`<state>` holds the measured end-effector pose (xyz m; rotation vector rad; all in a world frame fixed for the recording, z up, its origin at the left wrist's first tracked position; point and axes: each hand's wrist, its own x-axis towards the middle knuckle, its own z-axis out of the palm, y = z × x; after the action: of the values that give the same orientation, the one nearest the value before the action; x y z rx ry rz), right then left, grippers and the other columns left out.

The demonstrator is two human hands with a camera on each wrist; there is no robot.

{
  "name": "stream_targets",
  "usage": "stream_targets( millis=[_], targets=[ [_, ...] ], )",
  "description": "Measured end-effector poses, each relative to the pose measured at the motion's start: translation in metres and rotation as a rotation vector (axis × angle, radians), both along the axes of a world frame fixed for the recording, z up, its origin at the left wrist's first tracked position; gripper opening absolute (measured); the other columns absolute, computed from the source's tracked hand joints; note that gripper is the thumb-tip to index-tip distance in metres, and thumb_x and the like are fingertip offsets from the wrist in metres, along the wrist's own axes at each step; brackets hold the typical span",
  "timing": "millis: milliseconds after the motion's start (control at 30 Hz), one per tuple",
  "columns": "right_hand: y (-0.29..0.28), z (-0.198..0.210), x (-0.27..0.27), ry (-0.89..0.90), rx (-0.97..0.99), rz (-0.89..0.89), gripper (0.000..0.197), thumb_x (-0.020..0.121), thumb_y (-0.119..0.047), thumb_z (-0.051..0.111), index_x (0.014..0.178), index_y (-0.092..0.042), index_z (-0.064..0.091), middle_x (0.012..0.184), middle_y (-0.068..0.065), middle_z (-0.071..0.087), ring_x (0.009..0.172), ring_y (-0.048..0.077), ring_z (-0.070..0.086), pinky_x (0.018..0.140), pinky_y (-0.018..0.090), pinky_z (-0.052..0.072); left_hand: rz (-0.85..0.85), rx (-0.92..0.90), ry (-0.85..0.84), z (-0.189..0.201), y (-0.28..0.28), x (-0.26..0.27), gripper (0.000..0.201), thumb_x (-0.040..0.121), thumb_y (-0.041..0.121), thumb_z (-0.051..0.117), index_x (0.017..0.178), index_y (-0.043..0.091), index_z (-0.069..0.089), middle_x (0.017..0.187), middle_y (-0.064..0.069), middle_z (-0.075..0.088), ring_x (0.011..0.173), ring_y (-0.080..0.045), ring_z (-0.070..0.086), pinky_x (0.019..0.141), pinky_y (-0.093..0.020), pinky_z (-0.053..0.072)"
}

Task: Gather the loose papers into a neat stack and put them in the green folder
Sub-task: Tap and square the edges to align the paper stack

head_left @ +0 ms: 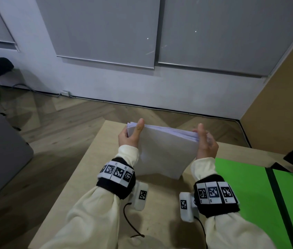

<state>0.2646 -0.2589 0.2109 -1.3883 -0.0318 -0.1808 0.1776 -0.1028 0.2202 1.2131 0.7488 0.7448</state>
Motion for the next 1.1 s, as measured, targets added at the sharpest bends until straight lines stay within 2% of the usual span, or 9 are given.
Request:
stream_targets(
  millis=[133, 400, 533, 667, 733, 833, 933, 1000, 1100],
  targets=[
    [0.001, -0.004, 0.004, -0.047, 0.066, -0.072, 0.023, 0.077, -0.036, 0.057, 0.061, -0.019, 0.06, 0.051, -0.017, 0.064, 0.053, -0.005, 0.052, 0.056, 0.011, 0.042, 0.064, 0.002, 0.024, -0.002, -0.005, 0.003, 0.046, 0.076, 0.039, 0.072, 0.055, 0.019, 0.037, 0.057, 0.006, 0.033, 0.053, -0.009, 0.034, 0.052, -0.015, 0.032],
    [0.01, -0.012, 0.005, -0.063, 0.051, 0.005, 0.014, 0.071, -0.036, 0.06, 0.067, -0.023, 0.063, 0.065, -0.012, 0.066, 0.068, 0.004, 0.056, 0.067, 0.022, 0.045, 0.037, -0.048, 0.033, -0.005, -0.01, 0.01, 0.021, 0.07, 0.043, 0.075, 0.07, 0.025, 0.064, 0.073, 0.003, 0.064, 0.069, -0.014, 0.06, 0.071, -0.026, 0.05],
    [0.008, -0.002, 0.012, -0.078, 0.106, 0.011, 0.01, 0.076, -0.02, 0.052, 0.072, -0.017, 0.06, 0.057, -0.018, 0.069, 0.057, -0.01, 0.059, 0.059, 0.009, 0.045, -0.068, -0.036, 0.047, -0.007, -0.007, 0.006, 0.025, 0.068, 0.039, 0.078, 0.074, 0.02, 0.063, 0.075, 0.001, 0.065, 0.07, -0.016, 0.06, 0.066, -0.025, 0.052],
    [-0.003, -0.011, 0.009, -0.112, -0.01, 0.361, 0.07, 0.061, -0.061, 0.072, 0.114, -0.022, 0.049, 0.103, -0.009, 0.065, 0.094, -0.005, 0.061, 0.082, 0.008, 0.048, -0.281, 0.029, 0.176, -0.02, 0.0, 0.0, 0.023, 0.066, 0.018, 0.083, 0.075, 0.024, 0.063, 0.076, 0.005, 0.066, 0.078, -0.019, 0.064, 0.071, -0.024, 0.055],
    [-0.015, -0.021, 0.007, -0.145, -0.194, 0.469, 0.076, 0.061, -0.03, 0.084, 0.125, -0.027, 0.043, 0.116, -0.009, 0.055, 0.106, -0.004, 0.054, 0.09, 0.007, 0.045, -0.352, 0.096, 0.236, -0.027, 0.007, -0.006, 0.019, 0.071, 0.007, 0.079, 0.081, 0.017, 0.066, 0.069, 0.009, 0.066, 0.076, -0.014, 0.064, 0.06, -0.012, 0.052],
    [-0.025, -0.027, 0.01, -0.103, -0.26, 0.408, 0.051, 0.075, 0.012, 0.068, 0.1, -0.032, 0.064, 0.093, -0.018, 0.069, 0.088, -0.011, 0.061, 0.083, 0.006, 0.047, -0.396, 0.125, 0.243, -0.026, 0.012, -0.012, 0.028, 0.076, -0.005, 0.07, 0.103, 0.0, 0.065, 0.044, 0.022, 0.063, 0.047, 0.013, 0.059, 0.047, -0.002, 0.045],
    [-0.023, -0.019, 0.009, -0.071, -0.288, 0.253, 0.033, 0.081, 0.009, 0.063, 0.073, -0.023, 0.066, 0.051, -0.028, 0.065, 0.051, -0.016, 0.055, 0.057, -0.002, 0.042, -0.394, 0.145, 0.181, -0.016, 0.003, -0.011, 0.033, 0.08, -0.014, 0.062, 0.112, -0.006, 0.06, 0.06, 0.012, 0.069, 0.04, 0.017, 0.054, 0.046, 0.0, 0.044],
    [-0.022, -0.008, 0.006, -0.101, -0.245, 0.218, 0.017, 0.081, 0.003, 0.065, 0.082, -0.014, 0.065, 0.047, -0.029, 0.062, 0.047, -0.017, 0.054, 0.053, -0.002, 0.041, -0.359, 0.18, 0.126, -0.008, -0.002, -0.01, 0.033, 0.08, -0.01, 0.064, 0.113, -0.008, 0.059, 0.088, -0.002, 0.065, 0.044, 0.019, 0.056, 0.049, 0.001, 0.045],
    [-0.028, 0.013, 0.002, -0.152, -0.221, 0.226, 0.015, 0.081, 0.0, 0.066, 0.087, -0.013, 0.065, 0.056, -0.025, 0.063, 0.049, -0.018, 0.055, 0.055, -0.003, 0.042, -0.353, 0.223, 0.058, 0.001, 0.003, -0.013, 0.033, 0.077, 0.002, 0.071, 0.109, 0.001, 0.063, 0.082, 0.005, 0.066, 0.056, 0.013, 0.063, 0.053, -0.002, 0.048]
  ],
)
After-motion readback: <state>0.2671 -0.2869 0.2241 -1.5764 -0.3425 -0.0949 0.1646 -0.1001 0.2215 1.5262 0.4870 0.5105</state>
